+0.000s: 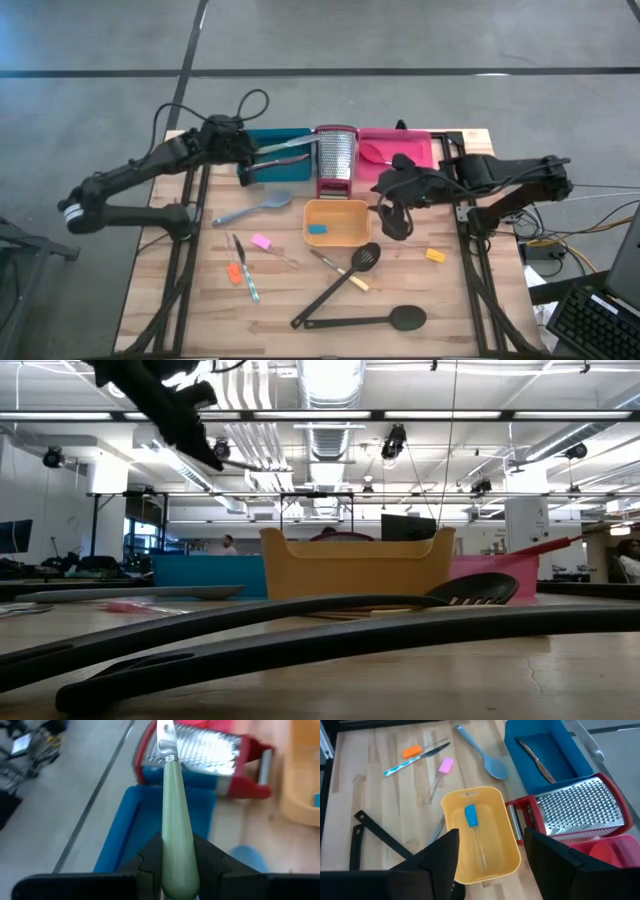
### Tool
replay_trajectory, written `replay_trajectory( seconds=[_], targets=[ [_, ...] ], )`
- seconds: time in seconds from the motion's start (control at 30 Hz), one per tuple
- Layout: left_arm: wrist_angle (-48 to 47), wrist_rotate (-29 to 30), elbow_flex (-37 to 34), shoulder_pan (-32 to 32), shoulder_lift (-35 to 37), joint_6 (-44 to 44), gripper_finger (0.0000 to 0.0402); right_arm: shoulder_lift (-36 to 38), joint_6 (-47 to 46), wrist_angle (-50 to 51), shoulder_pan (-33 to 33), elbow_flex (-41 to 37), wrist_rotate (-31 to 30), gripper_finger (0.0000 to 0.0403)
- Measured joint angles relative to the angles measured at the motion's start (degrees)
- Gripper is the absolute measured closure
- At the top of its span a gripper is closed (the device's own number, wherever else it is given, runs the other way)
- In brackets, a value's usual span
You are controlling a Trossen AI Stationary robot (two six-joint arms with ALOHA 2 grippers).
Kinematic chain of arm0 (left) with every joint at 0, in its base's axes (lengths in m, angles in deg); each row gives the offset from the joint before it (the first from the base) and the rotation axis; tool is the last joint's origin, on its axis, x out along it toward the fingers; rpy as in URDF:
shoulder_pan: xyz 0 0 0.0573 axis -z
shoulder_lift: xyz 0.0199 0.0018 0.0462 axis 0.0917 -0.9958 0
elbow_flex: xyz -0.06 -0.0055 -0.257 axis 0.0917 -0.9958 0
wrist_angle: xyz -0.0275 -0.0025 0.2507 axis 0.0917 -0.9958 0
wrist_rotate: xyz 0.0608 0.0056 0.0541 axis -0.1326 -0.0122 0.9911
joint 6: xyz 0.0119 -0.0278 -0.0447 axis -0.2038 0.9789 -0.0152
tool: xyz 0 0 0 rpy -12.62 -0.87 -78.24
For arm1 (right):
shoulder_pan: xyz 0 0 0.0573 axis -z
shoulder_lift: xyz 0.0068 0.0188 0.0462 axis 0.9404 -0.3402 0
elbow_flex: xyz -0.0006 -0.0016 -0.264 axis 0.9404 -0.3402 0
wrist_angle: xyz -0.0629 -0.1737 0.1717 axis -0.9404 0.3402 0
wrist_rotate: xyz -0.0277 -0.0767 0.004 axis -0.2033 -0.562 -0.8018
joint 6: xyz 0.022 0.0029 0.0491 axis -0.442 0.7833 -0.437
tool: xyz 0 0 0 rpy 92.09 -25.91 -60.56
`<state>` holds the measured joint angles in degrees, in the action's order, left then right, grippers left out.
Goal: Pick & Place Kitchen Items
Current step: Put the green table knife into the blue bin
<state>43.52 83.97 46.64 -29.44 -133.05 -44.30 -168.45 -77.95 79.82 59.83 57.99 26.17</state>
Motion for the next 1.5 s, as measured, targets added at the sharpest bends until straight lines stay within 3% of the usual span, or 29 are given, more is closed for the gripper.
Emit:
replay_trajectory(
  seconds=[0.27,0.6,1.5],
  targets=[
    [9.05,-4.31,-6.3,-7.98,-1.5,0.37,0.0325,-0.01,0.68,0.03,0.03,0.0,-0.04,0.0206],
    [17.34,-7.45,-12.49,-11.55,-4.94,0.8,0.0325,-0.07,0.84,0.36,0.04,0.0,-0.04,0.0229],
    [19.62,-7.56,-14.56,-14.8,-21.81,1.9,0.0325,-0.09,1.14,1.29,0.04,-0.11,0.02,0.0303]
  ],
)
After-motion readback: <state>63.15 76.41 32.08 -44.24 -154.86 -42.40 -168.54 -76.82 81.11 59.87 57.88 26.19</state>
